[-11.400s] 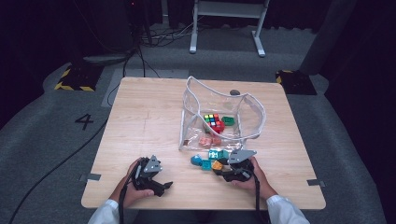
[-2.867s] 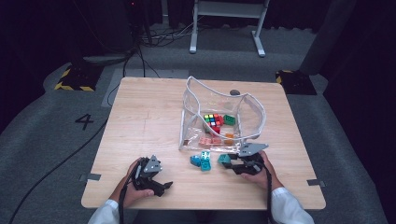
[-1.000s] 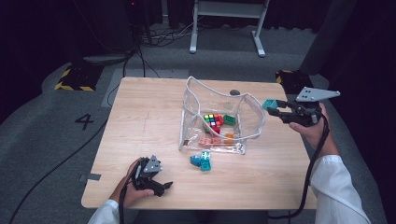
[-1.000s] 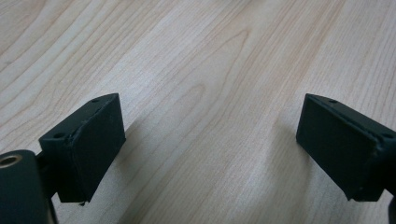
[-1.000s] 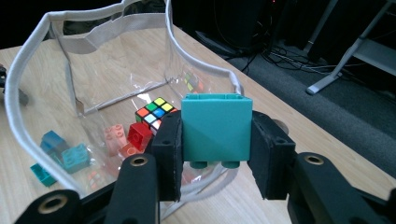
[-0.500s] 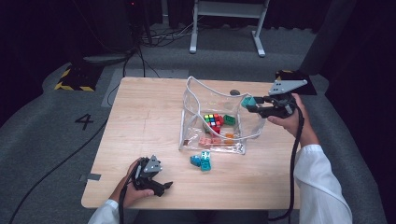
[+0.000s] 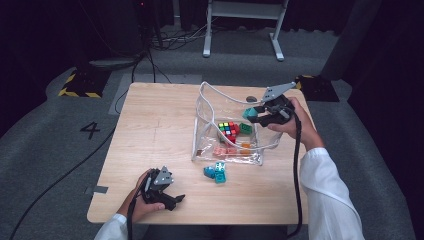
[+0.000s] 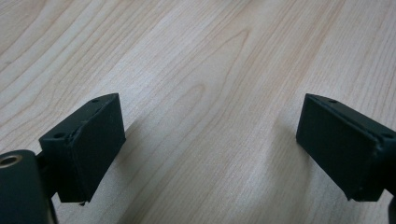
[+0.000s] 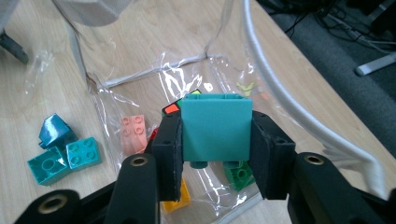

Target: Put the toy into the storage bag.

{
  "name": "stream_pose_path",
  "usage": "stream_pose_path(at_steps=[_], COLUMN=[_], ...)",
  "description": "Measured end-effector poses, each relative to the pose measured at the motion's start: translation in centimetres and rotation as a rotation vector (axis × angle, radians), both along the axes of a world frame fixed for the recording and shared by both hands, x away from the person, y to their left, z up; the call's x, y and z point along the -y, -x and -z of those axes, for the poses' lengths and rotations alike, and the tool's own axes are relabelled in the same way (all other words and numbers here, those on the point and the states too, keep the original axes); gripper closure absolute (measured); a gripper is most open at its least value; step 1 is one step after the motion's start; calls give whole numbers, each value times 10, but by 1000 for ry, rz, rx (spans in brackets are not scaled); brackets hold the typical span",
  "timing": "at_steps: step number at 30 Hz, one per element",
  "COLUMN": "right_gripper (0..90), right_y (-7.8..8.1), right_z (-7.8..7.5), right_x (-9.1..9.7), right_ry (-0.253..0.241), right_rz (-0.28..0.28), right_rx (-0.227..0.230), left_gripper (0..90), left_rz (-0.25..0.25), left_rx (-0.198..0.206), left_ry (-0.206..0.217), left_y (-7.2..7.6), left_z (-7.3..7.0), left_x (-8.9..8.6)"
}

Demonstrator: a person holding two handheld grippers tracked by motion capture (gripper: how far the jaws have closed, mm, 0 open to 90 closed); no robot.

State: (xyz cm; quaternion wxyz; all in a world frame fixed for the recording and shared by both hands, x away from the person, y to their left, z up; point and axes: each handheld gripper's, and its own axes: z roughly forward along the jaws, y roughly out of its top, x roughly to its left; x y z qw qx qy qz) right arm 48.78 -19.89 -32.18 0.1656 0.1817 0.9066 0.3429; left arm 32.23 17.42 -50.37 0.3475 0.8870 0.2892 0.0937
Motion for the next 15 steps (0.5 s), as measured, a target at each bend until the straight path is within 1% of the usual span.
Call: stream_pose_path(at_steps=[2,5,6,7,10,12,13,14,15], right_gripper=[590,590,590,590,590,590,590,590,590], right_y=[-2,-5,-7,-8,-12,-13,-13,-14,-14], right_z=[3,8,10,12,19,23,25,27,29], right_x=[-5,-15,-18,-20,-26,-29,-31,-32,-33], right_ry=[26,89,117,119,161,206,231,255,284], right_rz=[-5,-5,-12,-13,-9,-1,5,-2,12], right_rx=[-7,-16,-12,-15,-28,-23,-28,-28,-39], left_gripper=[81,81,81,81,81,81,81,81,81], left_rz=[0,0,0,0,0,0,0,0,0], left_rx=[0,0,0,0,0,0,1,1,1], left_ry=[1,0,0,0,0,0,1,1,1], left_y=[0,0,0,0,0,0,0,0,0], left_z=[0,0,0,0,0,0,0,0,0], left_x=[0,0,0,0,0,0,0,0,0])
